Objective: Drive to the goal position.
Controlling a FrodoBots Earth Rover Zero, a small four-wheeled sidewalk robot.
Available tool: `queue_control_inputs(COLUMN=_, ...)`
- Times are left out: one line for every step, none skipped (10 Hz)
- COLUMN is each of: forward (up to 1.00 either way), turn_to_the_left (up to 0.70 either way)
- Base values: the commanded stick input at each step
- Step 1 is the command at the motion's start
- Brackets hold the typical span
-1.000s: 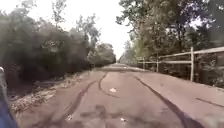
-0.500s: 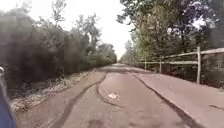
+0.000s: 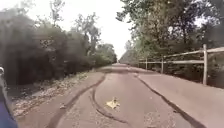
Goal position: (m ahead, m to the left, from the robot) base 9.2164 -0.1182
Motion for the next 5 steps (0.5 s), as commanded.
queue_control_inputs(forward=0.7, turn_to_the_left=0.0)
queue_control_inputs(forward=0.7, turn_to_the_left=0.0)
queue_control_inputs(forward=0.7, turn_to_the_left=0.0)
queue_control_inputs(forward=0.7, turn_to_the_left=0.0)
queue_control_inputs(forward=0.7, turn_to_the_left=0.0)
